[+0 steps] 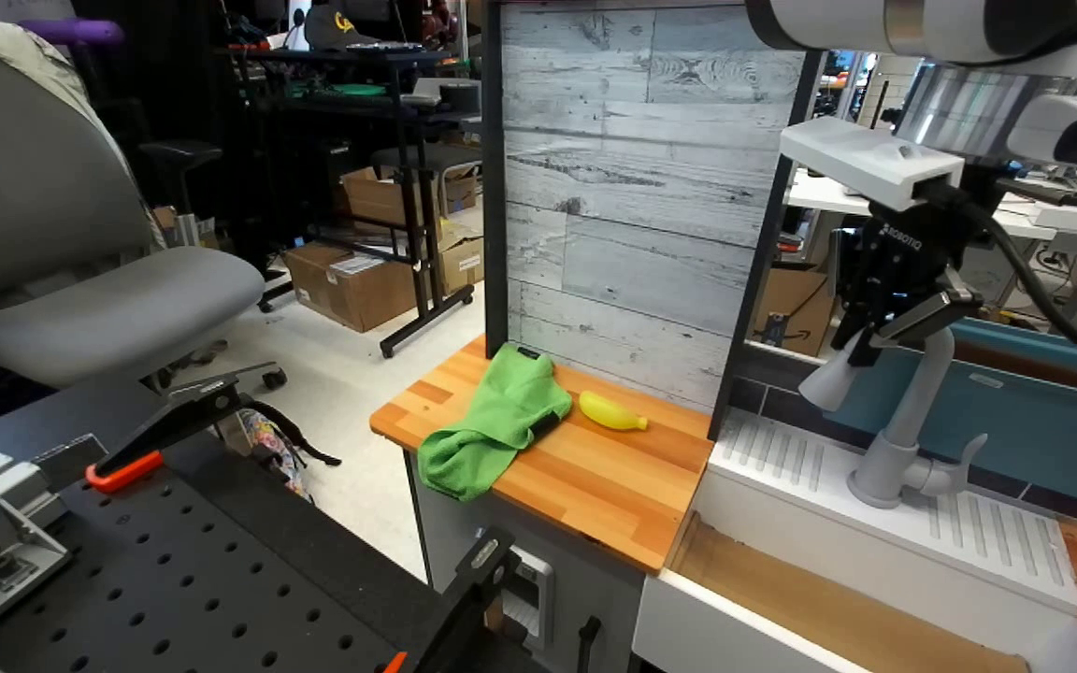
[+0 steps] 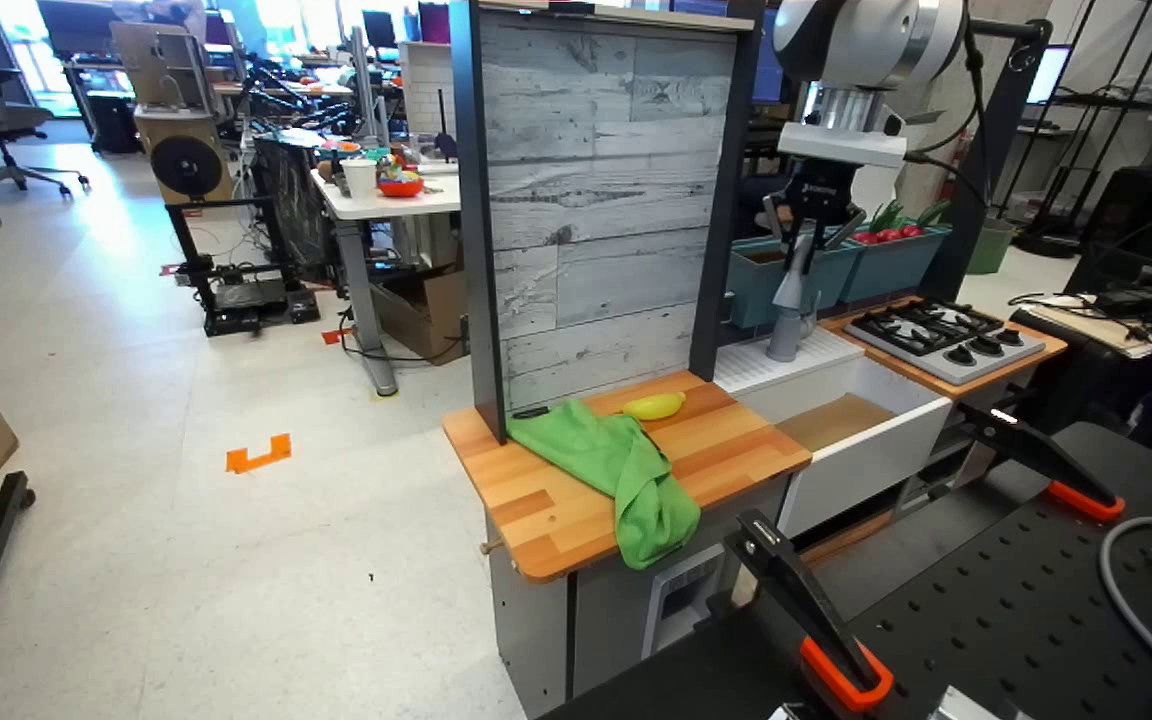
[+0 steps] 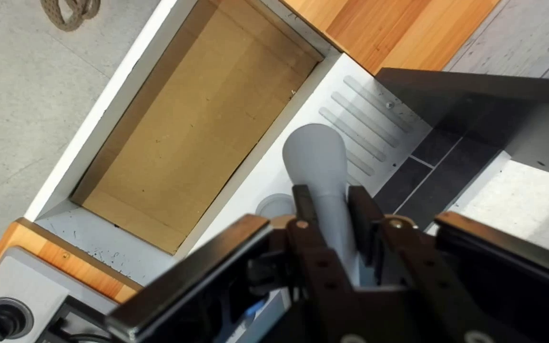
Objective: Push the grey tap to the left
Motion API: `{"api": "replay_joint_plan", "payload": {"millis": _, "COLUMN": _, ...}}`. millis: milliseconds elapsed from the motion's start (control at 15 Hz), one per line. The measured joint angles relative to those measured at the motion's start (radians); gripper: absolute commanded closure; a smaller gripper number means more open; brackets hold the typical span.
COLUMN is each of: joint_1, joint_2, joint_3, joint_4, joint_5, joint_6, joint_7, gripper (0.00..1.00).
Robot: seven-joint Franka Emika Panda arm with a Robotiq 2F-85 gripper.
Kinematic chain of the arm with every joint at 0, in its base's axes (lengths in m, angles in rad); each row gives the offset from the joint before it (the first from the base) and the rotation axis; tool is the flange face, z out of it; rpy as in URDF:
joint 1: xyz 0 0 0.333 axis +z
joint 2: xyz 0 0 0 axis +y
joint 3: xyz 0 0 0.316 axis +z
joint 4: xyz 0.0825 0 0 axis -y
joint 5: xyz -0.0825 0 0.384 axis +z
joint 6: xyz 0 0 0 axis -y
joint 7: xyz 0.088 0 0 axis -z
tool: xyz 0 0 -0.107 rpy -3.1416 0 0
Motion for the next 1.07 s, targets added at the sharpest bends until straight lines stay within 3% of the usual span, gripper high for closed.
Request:
{"api": "replay_joint_plan", "payload": {"millis": 400, "joint_1": -0.001, "joint_2": 0.003, "joint_3": 0.004, "joint_4": -0.001, "joint_5": 0.052, "joint_6": 0.031, "joint_7": 0.052, "gripper": 0.94}}
{"api": "replay_joint_plan", "payload": {"millis": 467, "joint_1": -0.001, "joint_2": 0.003, "joint_3": 0.005, "joint_4": -0.001, "joint_5": 0.058, "joint_6": 0.035, "joint_7": 0.055, "gripper": 0.87}}
{"api": "replay_joint_plan", "payload": {"millis": 533, "joint_1": -0.001, "joint_2": 0.003, "joint_3": 0.005, "joint_4": -0.002, "joint_5": 0.059, "joint_6": 0.037, "joint_7": 0.059, "gripper": 0.52}}
{"api": "replay_joint_plan", "payload": {"millis": 733, "joint_1": 0.001, "joint_2": 0.005, "joint_3": 0.016, "joint_4": -0.001, "joint_5": 0.072, "joint_6": 0.062, "joint_7": 0.061, "gripper": 0.38}}
{"api": "replay_joint_plan", "payload": {"millis": 1067, "joint_1": 0.008, "joint_2": 0.017, "joint_3": 0.039, "joint_4": 0.0, "joint_5": 0.078, "joint_6": 0.13, "joint_7": 0.056, "gripper": 0.01}}
